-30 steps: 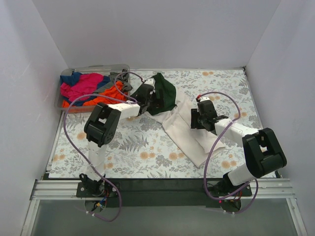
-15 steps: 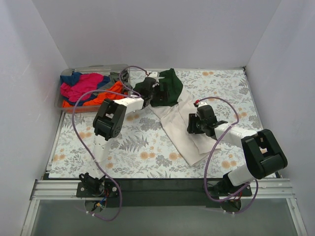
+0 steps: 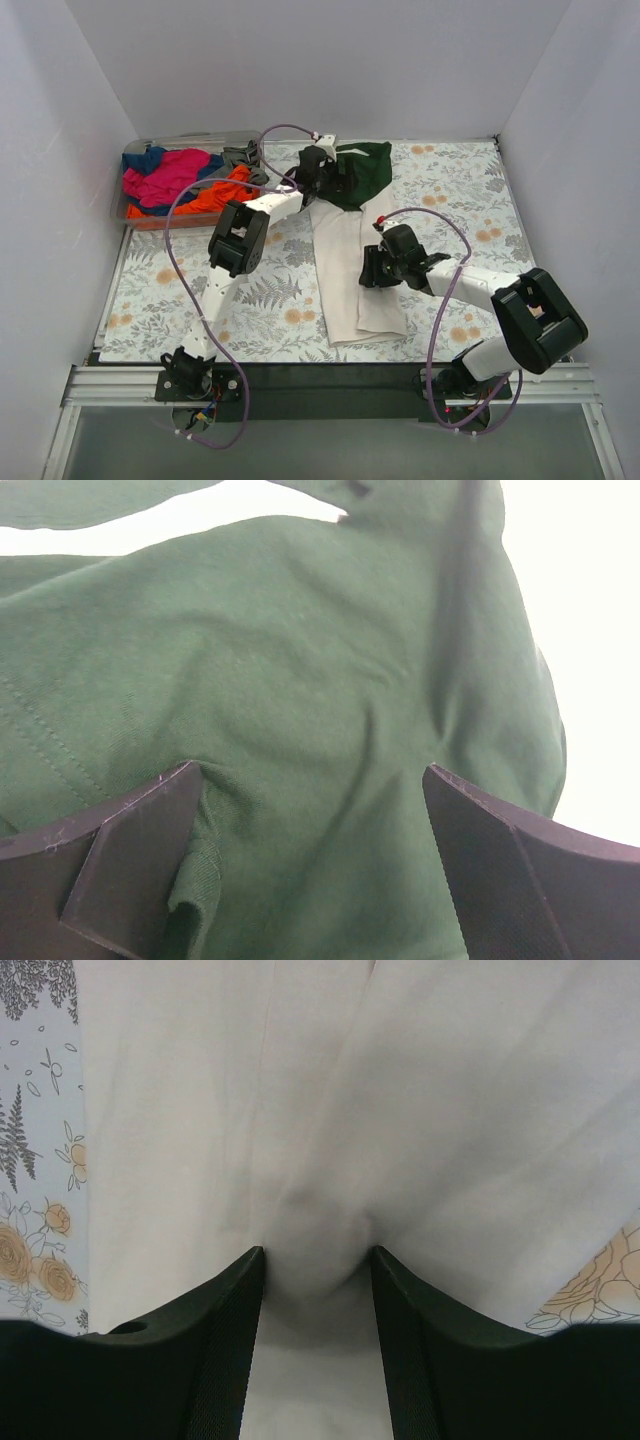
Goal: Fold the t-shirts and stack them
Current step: Fold the tshirt
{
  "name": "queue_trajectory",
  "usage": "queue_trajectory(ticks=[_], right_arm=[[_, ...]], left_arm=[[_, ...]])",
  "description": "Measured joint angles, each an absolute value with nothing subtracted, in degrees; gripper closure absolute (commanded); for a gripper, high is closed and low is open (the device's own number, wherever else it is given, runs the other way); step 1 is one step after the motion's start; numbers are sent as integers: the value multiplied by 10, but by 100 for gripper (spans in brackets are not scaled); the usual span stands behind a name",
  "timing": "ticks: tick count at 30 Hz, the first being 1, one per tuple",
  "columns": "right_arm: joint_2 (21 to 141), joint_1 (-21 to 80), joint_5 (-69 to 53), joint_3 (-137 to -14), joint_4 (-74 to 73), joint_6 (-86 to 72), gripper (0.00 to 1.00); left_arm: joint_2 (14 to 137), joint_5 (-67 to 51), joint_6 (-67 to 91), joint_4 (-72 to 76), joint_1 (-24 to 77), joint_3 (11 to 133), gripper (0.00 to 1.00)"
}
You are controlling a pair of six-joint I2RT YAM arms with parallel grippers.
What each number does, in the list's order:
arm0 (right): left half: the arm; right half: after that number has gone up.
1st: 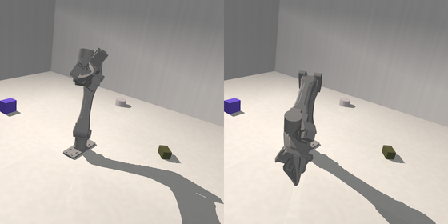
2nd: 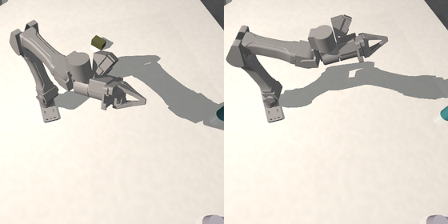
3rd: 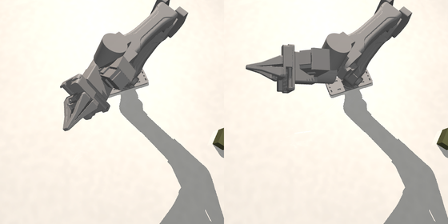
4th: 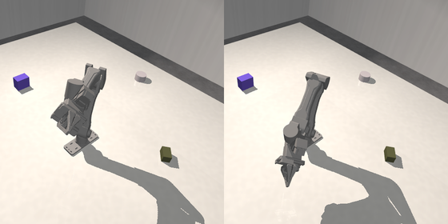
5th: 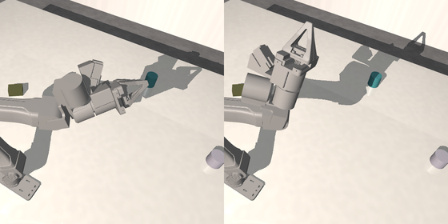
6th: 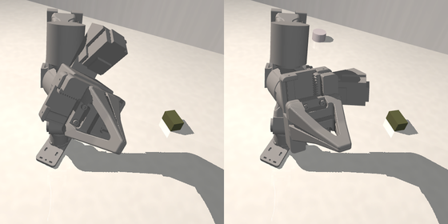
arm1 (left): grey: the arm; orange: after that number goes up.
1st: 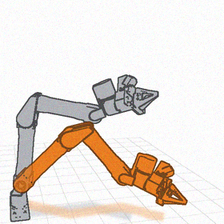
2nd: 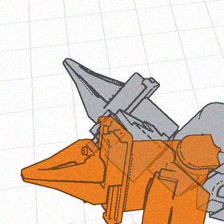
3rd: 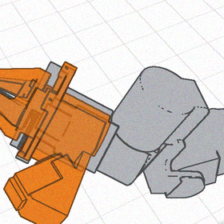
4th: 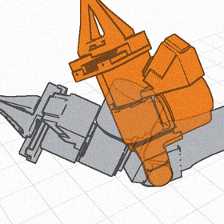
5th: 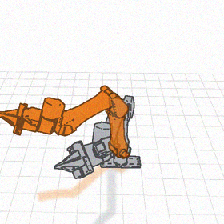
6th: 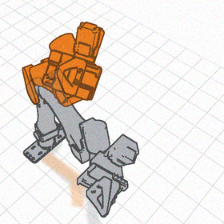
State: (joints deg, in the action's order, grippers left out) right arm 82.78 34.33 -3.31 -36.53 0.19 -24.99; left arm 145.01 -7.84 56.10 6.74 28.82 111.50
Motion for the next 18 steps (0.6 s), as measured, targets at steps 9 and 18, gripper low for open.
queue_trajectory(ticks=[9,18], right_arm=[[806,357,-32,-344,7,-271,58],[797,365,-23,-362,-34,-259,54]], left_arm=[[1493,-104,535,87,288,1171,13],[1497,-129,524,100,288,1174,13]])
